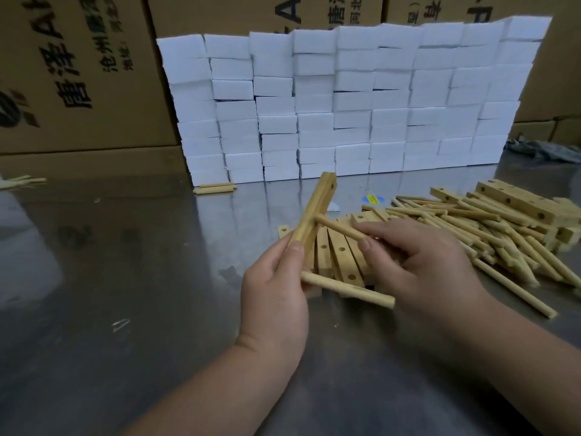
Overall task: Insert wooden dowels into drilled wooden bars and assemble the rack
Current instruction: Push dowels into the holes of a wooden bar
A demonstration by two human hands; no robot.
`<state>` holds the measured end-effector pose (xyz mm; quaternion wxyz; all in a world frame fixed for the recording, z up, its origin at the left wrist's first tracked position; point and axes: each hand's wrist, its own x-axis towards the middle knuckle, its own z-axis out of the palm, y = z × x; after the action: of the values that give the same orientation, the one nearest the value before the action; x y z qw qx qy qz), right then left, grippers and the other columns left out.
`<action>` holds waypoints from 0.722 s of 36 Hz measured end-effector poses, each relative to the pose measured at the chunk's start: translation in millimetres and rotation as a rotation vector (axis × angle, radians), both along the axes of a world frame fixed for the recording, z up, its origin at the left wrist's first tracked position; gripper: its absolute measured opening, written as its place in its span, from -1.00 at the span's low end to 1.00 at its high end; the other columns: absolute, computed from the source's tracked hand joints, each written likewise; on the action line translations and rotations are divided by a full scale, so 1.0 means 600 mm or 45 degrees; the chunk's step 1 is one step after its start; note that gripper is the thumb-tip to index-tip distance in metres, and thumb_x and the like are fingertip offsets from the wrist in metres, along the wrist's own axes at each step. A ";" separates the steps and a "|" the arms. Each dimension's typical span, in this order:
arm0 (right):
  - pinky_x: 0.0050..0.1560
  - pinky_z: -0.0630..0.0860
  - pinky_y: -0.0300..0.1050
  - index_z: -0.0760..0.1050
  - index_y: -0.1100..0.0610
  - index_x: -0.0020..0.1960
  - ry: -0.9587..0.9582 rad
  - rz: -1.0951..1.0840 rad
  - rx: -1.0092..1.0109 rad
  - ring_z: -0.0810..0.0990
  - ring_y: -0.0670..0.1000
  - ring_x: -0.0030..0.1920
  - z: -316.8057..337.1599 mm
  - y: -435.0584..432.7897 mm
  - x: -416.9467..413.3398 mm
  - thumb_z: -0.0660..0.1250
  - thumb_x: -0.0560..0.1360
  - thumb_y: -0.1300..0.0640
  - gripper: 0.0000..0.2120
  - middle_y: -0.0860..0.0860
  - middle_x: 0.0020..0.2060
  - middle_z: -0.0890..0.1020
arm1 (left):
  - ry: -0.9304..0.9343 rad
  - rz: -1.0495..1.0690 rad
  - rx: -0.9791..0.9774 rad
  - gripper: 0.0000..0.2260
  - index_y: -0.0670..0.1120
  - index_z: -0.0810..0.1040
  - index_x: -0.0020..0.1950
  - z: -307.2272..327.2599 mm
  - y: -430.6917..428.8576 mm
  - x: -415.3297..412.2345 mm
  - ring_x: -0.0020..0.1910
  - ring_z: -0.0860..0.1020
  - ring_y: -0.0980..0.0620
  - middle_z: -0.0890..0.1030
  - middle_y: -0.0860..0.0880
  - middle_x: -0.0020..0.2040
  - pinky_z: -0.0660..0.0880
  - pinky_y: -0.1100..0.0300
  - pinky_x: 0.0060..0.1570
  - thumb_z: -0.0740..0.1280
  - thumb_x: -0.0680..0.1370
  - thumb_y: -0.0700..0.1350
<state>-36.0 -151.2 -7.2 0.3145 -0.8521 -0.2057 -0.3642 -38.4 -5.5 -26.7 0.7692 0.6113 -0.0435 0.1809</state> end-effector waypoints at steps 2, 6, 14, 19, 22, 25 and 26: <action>-0.24 0.47 -0.14 0.64 0.07 0.03 0.024 -0.016 0.004 0.49 -0.14 -0.27 0.001 0.003 -0.002 0.25 0.43 0.07 -0.74 -0.17 -0.36 0.53 | 0.009 0.015 -0.015 -0.56 0.27 0.65 -0.31 0.003 0.004 0.001 -0.37 0.50 0.25 0.55 0.15 -0.41 0.48 0.38 -0.37 0.18 0.59 -0.16; -0.13 0.53 0.01 0.64 0.05 0.04 0.060 -0.021 0.037 0.58 -0.03 -0.15 0.004 0.011 -0.009 0.25 0.43 0.04 -0.73 -0.10 -0.25 0.62 | -0.041 0.030 0.058 -0.66 0.09 0.65 -0.22 0.009 0.010 -0.002 -0.42 0.48 0.27 0.52 0.17 -0.47 0.44 0.42 -0.34 0.16 0.59 -0.18; -0.17 0.37 -0.24 0.63 0.01 0.06 0.191 -0.007 0.064 0.47 -0.14 -0.12 -0.004 0.011 -0.010 0.28 0.45 0.04 -0.76 -0.12 -0.24 0.61 | -0.103 0.077 0.085 -0.68 0.04 0.63 -0.11 0.016 0.012 -0.003 -0.52 0.34 0.22 0.37 0.02 -0.47 0.31 0.40 -0.54 0.14 0.59 -0.25; -0.14 0.40 -0.26 0.61 0.00 0.10 0.230 -0.009 0.079 0.50 -0.15 -0.16 -0.004 0.011 -0.008 0.26 0.46 0.03 -0.74 -0.12 -0.21 0.62 | -0.116 0.044 0.101 -0.73 -0.05 0.60 0.01 0.016 0.010 -0.003 -0.54 0.32 0.23 0.34 -0.10 -0.41 0.30 0.42 -0.55 0.12 0.60 -0.26; -0.08 0.45 -0.17 0.62 0.02 0.08 0.195 -0.006 0.114 0.53 -0.13 -0.11 -0.004 0.009 -0.008 0.31 0.47 0.08 -0.78 -0.12 -0.17 0.63 | -0.095 0.014 0.116 -0.73 -0.14 0.58 0.15 0.014 0.011 0.001 -0.53 0.34 0.24 0.35 -0.10 -0.39 0.32 0.43 -0.53 0.12 0.60 -0.25; -0.03 0.48 -0.09 0.62 0.02 0.07 0.204 -0.003 0.142 0.55 -0.08 -0.07 -0.004 0.009 -0.008 0.31 0.47 0.08 -0.79 -0.11 -0.14 0.64 | -0.054 -0.043 0.096 -0.70 -0.11 0.53 0.26 0.014 0.012 0.004 -0.52 0.38 0.24 0.40 -0.07 -0.40 0.34 0.44 -0.51 0.12 0.61 -0.23; -0.02 0.49 -0.07 0.63 0.02 0.06 0.200 -0.006 0.152 0.56 -0.07 -0.06 -0.004 0.009 -0.007 0.31 0.47 0.08 -0.79 -0.11 -0.14 0.64 | -0.044 -0.055 0.090 -0.70 -0.09 0.52 0.27 0.014 0.012 0.004 -0.52 0.38 0.24 0.41 -0.07 -0.41 0.34 0.45 -0.51 0.12 0.61 -0.23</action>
<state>-40.5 -145.8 -9.8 0.3792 -0.8582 -0.1562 -0.3088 -35.7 1.4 -18.5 0.7501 0.6337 -0.0764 0.1730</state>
